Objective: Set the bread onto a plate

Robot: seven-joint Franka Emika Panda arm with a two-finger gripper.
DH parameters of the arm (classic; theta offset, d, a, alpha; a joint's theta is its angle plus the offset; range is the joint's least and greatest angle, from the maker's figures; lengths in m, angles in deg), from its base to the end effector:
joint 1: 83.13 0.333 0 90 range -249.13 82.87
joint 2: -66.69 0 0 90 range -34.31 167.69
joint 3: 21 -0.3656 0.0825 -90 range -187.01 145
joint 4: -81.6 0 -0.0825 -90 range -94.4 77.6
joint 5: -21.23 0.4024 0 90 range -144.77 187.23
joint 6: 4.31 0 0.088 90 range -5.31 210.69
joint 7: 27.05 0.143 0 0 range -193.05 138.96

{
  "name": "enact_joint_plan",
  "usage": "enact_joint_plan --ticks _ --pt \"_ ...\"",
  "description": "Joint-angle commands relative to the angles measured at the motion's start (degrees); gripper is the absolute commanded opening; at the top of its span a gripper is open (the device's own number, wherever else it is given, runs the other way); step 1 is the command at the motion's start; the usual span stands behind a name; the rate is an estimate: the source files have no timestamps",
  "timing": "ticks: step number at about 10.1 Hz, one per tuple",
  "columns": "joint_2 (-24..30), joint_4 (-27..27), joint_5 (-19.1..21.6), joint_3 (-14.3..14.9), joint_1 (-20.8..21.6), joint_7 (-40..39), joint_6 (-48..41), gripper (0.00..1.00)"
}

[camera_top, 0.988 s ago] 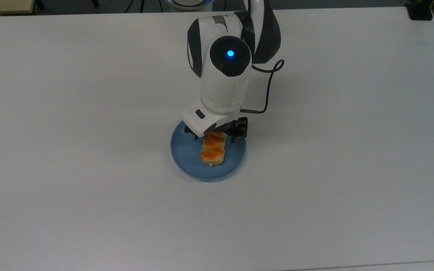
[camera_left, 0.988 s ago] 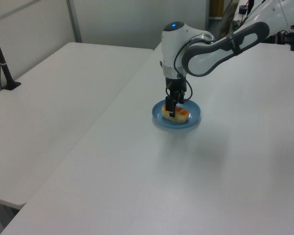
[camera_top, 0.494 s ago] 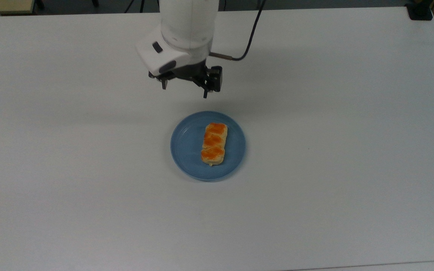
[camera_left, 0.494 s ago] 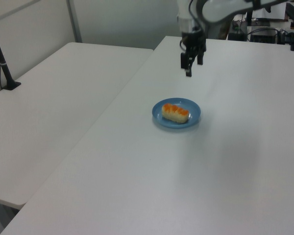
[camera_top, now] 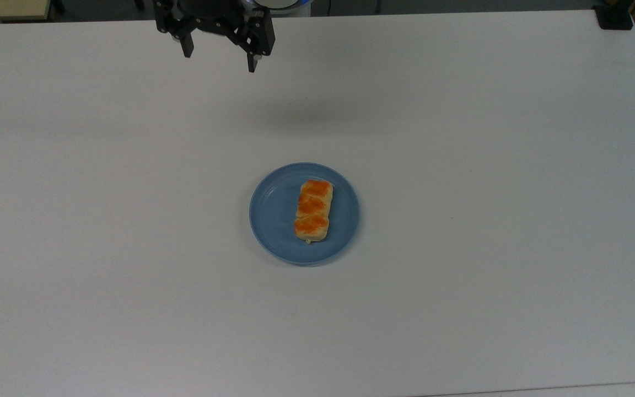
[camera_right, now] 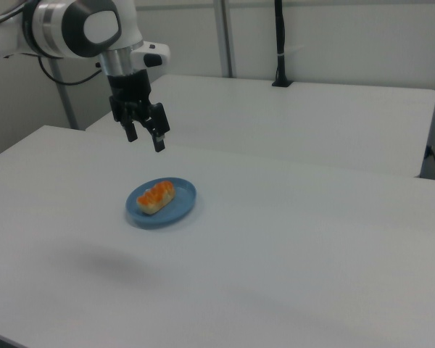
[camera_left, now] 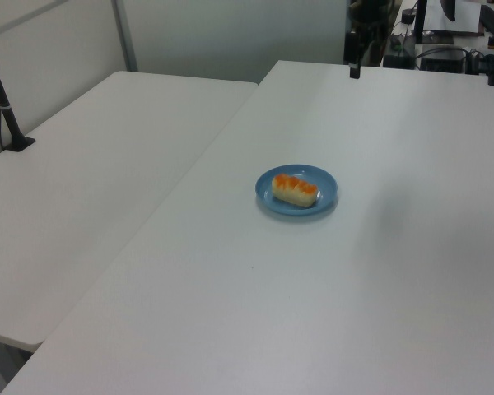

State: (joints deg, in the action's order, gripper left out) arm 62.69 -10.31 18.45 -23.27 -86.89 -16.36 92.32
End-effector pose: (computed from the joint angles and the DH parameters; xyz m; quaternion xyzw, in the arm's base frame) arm 0.6060 -0.0229 0.5909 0.9944 -0.1035 0.0081 0.0222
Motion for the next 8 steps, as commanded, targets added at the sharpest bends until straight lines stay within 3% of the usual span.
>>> enact_joint_plan --ticks 1,8 --pt "4.3 -5.1 1.2 0.3 0.6 -2.3 -2.4 1.00" --pt "4.0 -5.1 0.9 0.2 0.7 -3.5 -2.2 1.00"
